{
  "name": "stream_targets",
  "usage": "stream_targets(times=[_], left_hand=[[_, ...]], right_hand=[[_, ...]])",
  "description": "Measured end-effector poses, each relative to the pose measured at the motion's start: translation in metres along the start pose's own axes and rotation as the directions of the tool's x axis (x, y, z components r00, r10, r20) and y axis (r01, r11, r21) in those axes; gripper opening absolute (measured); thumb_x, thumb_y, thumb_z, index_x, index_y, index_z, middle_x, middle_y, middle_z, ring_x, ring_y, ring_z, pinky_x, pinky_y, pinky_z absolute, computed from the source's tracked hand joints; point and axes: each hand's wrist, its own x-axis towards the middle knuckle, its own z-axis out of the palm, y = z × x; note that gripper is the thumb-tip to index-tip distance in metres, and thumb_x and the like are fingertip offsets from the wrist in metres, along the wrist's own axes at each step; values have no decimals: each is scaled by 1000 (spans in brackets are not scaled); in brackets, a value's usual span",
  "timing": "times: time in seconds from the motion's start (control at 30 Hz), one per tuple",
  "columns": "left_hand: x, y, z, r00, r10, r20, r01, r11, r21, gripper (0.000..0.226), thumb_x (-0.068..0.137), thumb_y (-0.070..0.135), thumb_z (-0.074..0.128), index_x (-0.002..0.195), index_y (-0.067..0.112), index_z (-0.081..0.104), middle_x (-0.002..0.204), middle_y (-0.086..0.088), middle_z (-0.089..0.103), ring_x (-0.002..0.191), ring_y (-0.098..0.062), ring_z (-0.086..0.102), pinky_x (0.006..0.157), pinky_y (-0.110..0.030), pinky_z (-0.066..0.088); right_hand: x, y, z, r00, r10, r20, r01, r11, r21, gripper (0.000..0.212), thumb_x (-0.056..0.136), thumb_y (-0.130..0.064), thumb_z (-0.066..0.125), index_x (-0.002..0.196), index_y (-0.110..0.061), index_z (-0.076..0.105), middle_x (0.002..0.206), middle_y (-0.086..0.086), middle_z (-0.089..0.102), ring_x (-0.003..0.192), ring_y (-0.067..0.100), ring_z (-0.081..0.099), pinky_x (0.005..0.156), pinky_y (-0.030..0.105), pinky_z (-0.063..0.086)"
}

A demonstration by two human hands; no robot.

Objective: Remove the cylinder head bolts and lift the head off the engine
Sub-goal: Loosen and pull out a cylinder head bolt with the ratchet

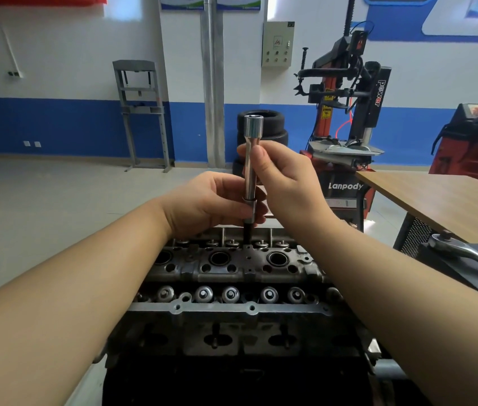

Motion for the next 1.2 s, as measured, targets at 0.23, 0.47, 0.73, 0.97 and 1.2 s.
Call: stream_targets(times=[0.23, 0.47, 0.73, 0.97, 1.2], left_hand=[[3, 1, 3, 997, 13, -80, -1, 989, 148, 44, 85, -3, 78, 127, -2, 67, 125, -36, 66, 119, -46, 67, 107, -59, 54], [1, -1, -4, 999, -17, 37, 17, 1000, -20, 33, 87, -10, 74, 118, -2, 73, 111, -20, 76, 105, -33, 76, 94, -46, 61], [5, -1, 3, 996, 6, -92, 7, 989, 145, 40, 86, -7, 80, 123, -7, 66, 117, -30, 71, 105, -30, 72, 93, -38, 63], [3, -4, -2, 1000, -18, 8, 19, 999, -33, 35, 81, 4, 83, 115, 6, 79, 117, -21, 77, 109, -36, 76, 93, -42, 62], [8, -7, 6, 993, 57, -105, -47, 994, 97, 35, 79, 1, 84, 113, 2, 77, 116, -25, 75, 105, -32, 75, 94, -43, 62]], right_hand=[[-1, 1, 3, 989, -119, -83, 97, 968, -230, 22, 93, -28, 78, 106, -20, 62, 74, -17, 58, 71, -3, 57, 66, 10, 43], [-1, -2, 5, 993, -118, -10, 113, 974, -194, 17, 100, -17, 63, 116, -13, 66, 79, -18, 63, 77, 0, 61, 72, 19, 45], [-1, -2, 4, 975, -186, -119, 146, 949, -280, 21, 92, -28, 78, 84, -23, 59, 66, -18, 51, 63, 2, 51, 63, 12, 37], [1, -3, -3, 994, -110, 2, 108, 971, -212, 12, 101, -14, 60, 89, -13, 63, 73, -5, 61, 69, 10, 58, 64, 25, 45], [-1, 0, 2, 991, -68, -118, 46, 983, -180, 17, 91, -29, 77, 97, -14, 72, 77, -5, 70, 74, 13, 67, 72, 38, 56]])
